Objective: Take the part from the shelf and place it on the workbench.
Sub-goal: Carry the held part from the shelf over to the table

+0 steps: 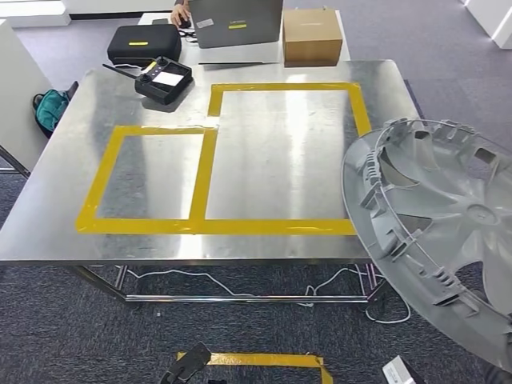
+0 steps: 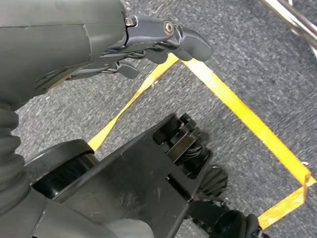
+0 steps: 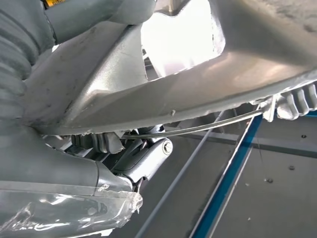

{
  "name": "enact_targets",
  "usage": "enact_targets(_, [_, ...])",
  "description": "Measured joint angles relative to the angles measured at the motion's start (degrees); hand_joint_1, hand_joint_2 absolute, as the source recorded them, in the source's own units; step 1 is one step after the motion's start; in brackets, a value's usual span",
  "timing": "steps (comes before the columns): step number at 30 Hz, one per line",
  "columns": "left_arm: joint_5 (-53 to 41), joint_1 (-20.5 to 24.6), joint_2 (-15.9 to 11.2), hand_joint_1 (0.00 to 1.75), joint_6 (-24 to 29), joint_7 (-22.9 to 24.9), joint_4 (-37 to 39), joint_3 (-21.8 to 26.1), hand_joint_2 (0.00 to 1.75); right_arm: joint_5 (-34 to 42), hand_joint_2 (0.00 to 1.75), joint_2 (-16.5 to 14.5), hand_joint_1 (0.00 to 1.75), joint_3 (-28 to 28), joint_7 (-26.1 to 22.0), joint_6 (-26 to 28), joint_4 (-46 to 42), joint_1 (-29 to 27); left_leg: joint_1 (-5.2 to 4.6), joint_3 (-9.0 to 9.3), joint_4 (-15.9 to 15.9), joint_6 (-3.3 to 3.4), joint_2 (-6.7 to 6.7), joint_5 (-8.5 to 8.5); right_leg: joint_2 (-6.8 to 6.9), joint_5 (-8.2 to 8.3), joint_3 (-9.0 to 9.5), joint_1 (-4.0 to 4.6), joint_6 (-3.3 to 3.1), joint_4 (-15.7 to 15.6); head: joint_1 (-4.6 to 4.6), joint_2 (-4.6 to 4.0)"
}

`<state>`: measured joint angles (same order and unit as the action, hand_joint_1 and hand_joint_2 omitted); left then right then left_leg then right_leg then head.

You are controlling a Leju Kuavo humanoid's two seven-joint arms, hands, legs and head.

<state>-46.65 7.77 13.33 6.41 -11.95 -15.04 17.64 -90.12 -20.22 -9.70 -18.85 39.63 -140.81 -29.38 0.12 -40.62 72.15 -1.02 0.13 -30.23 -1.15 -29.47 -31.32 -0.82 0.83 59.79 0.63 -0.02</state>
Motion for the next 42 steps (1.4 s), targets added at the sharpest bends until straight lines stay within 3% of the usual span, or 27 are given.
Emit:
enact_targets(2, [0.2, 0.01, -0.02, 0.0, 0.29, 0.05, 0.0, 0.03, 1.75, 0.0, 1.75, 0.0, 1.75, 0.0, 0.15, -0.01, 0.07, 0.0, -0.11, 2.18, -6.83, 0.48, -0.09, 5.03, -0.3, -1.07, 1.11, 0.07, 0.43, -0.08, -0.01, 0.0])
enact_targets(3, [0.3, 0.06, -0.02, 0.0, 0.4, 0.07, 0.0, 0.06, 1.75, 0.0, 1.75, 0.0, 1.75, 0.0, 0.25, -0.01, 0.08, -0.01, -0.19, 3.42, -9.82, 0.67, -0.12, 5.85, -0.43, -1.56, 1.41, 0.14, 0.75, -0.15, -0.06, 0.0])
enact_targets(5, [0.48, 0.16, 0.01, 0.0, 0.54, 0.07, 0.0, 0.1, 1.75, 0.0, 1.75, 0.0, 1.75, -0.01, 0.52, -0.01, 0.11, -0.08, -0.36, 4.81, -12.6, 0.97, -0.16, 5.14, -0.53, -1.93, 1.92, 0.23, 1.49, -0.6, -0.1, 0.0])
enact_targets(8, [0.81, 0.19, 0.17, 0.0, 0.87, 0.03, 0.0, 0.2, 1.75, 0.0, 1.75, 0.0, 1.75, -0.02, 0.8, 0.0, 0.13, -0.41, -0.02, 6.21, -13.89, 1.74, -0.26, 4.74, -0.13, -2.39, 3.07, 0.23, 2.49, -0.65, -0.03, 0.0])
enact_targets(10, [1.04, 0.22, 0.41, 0.0, 1.39, 0.02, 0.0, 0.28, 1.75, 0.01, 1.75, 0.0, 1.75, -0.02, 0.99, 0.0, 0.18, -0.51, 0.2, 7.14, -14.13, 2.23, -0.3, 4.26, 0.38, -4.59, 0.62, 0.23, 2.93, 3.85, 0.33, 0.0])
enact_targets(12, [1.11, 0.16, 0.6, 0.0, 1.92, 0.05, 0.0, 0.36, 1.75, 0.03, 1.75, 0.0, 1.75, -0.03, 1.34, -0.01, 0.33, -0.69, 0.19, 7.76, -14.13, 2.45, -0.28, 3.52, 0.66, -7.24, -4.34, 0.21, 3.21, 11.43, 0.55, 0.0])
enact_targets(13, [1.11, 0.08, 0.67, 0.0, 2.13, 0.07, 0.0, 0.39, 1.75, 0.03, 1.75, 0.0, 1.75, -0.04, 1.54, -0.01, 0.45, -0.81, 0.18, 8.15, -14.13, 2.47, -0.27, 3.14, 0.69, -7.57, -6.37, 0.21, 3.24, 13.8, 0.55, 0.0])
enact_targets(14, [1.1, -0.01, 0.72, 0.0, 2.29, 0.09, 0.0, 0.42, 1.75, 0.03, 1.75, 0.0, 1.75, -0.05, 1.7, -0.02, 0.6, -0.95, 0.18, 8.64, -14.12, 2.47, -0.28, 2.74, 0.69, -6.69, -7.48, 0.22, 3.23, 14.18, 0.57, 0.0])
enact_targets(15, [1.1, -0.07, 0.79, 0.0, 2.41, 0.1, 0.0, 0.44, 1.75, 0.02, 1.75, 0.0, 1.75, -0.06, 1.8, -0.02, 0.74, -1.03, 0.19, 9.26, -14.12, 2.43, -0.31, 2.31, 0.71, -4.47, -7.46, 0.21, 3.19, 12.27, 0.57, 0.0])
enact_targets(17, [1.1, -0.1, 0.96, 0.0, 2.5, 0.1, 0.01, 0.49, 1.75, 0.02, 1.75, 0.0, 1.75, -0.07, 1.85, -0.02, 0.93, -1.03, 0.19, 10.65, -14.16, 2.15, -0.37, 1.37, 0.88, 1.07, -5.75, 0.26, 3.1, 5.36, 0.58, 0.0])
enact_targets(19, [1.11, -0.06, 1.04, 0.0, 2.51, 0.11, 0.01, 0.55, 1.75, 0.02, 1.75, 0.0, 1.75, -0.07, 1.86, -0.01, 1.11, -1.03, 0.1, 11.27, -14.07, 1.54, -0.34, 0.65, 1.17, 3.12, -4.52, 0.48, 2.46, 1.14, 0.69, -0.02])
enact_targets(21, [1.1, -0.05, 1.06, 0.0, 2.51, 0.12, 0.01, 0.61, 1.75, 0.01, 1.75, 0.0, 1.75, -0.07, 1.88, 0.01, 1.3, -1.15, -0.03, 11.31, -13.95, 0.96, -0.23, 0.23, 1.2, 2.92, -4.33, 0.59, 1.58, 0.8, 0.67, -0.03])
enact_targets(22, [1.1, -0.02, 1.07, 0.0, 2.52, 0.13, 0.01, 0.63, 1.75, 0.01, 1.75, 0.0, 1.75, -0.07, 1.97, 0.01, 1.39, -1.23, -0.08, 11.39, -14.04, 1.13, -0.2, 0.18, 1.09, 3.41, -4.27, 0.54, 1.42, 0.85, 0.57, -0.02])
enact_targets(25, [1.09, 0.11, 1.02, 0.0, 2.72, 0.16, 0.01, 0.67, 1.75, 0.01, 1.75, 0.0, 1.75, -0.06, 2.42, 0.02, 1.63, -1.26, -0.22, 11.51, -14.53, 2.07, -0.21, 0.46, 0.87, 3.53, -4.36, 0.29, 1.54, 0.63, 0.5, -0.02])
enact_targets(33, [0.85, 0.07, 0.67, 0.0, 4.12, 0.93, 0.02, 0.75, 1.75, 0.0, 1.75, 0.0, 1.75, -0.09, 5.68, 0.02, 3.27, -1.88, -0.45, 11.23, -14.8, 2.18, -0.22, 0.62, 0.78, 3.59, -4.81, 0.13, 1.54, 0.5, 0.46, -0.02])
enact_targets(37, [0.66, 0.08, 0.54, 0.0, 4.52, 0.93, 0.01, 0.8, 1.75, 0.01, 1.75, 0.0, 1.75, -0.09, 7.74, 0.02, 4.19, -2.47, -0.09, 11.68, -16.69, 2.05, -0.39, 1.56, 1.16, 3.82, -4.89, 0.34, 2.11, -0.07, 0.55, -0.02])
enact_targets(39, [0.61, 0.11, 0.52, 0.0, 4.66, 0.93, 0.01, 0.82, 1.75, 0.04, 1.75, 0.0, 1.75, -0.09, 8.56, 0.01, 4.63, -2.72, 0.4, 12.37, -17.76, 1.88, -0.72, 2.07, 1.26, 2.01, -6.44, 0.44, 2.68, 3.07, 0.83, -0.02])
enact_targets(42, [0.55, -0.11, 0.43, 0.0, 4.72, 0.93, 0.01, 0.84, 1.75, 0.68, 1.75, 0.0, 1.75, -0.09, 9.31, 0.0, 5.58, -2.92, 0.51, 12.71, -17.78, 1.92, -1.49, 1.97, 1.23, -1.42, -11.36, 0.13, 3.5, 13.01, 1.15, -0.02])
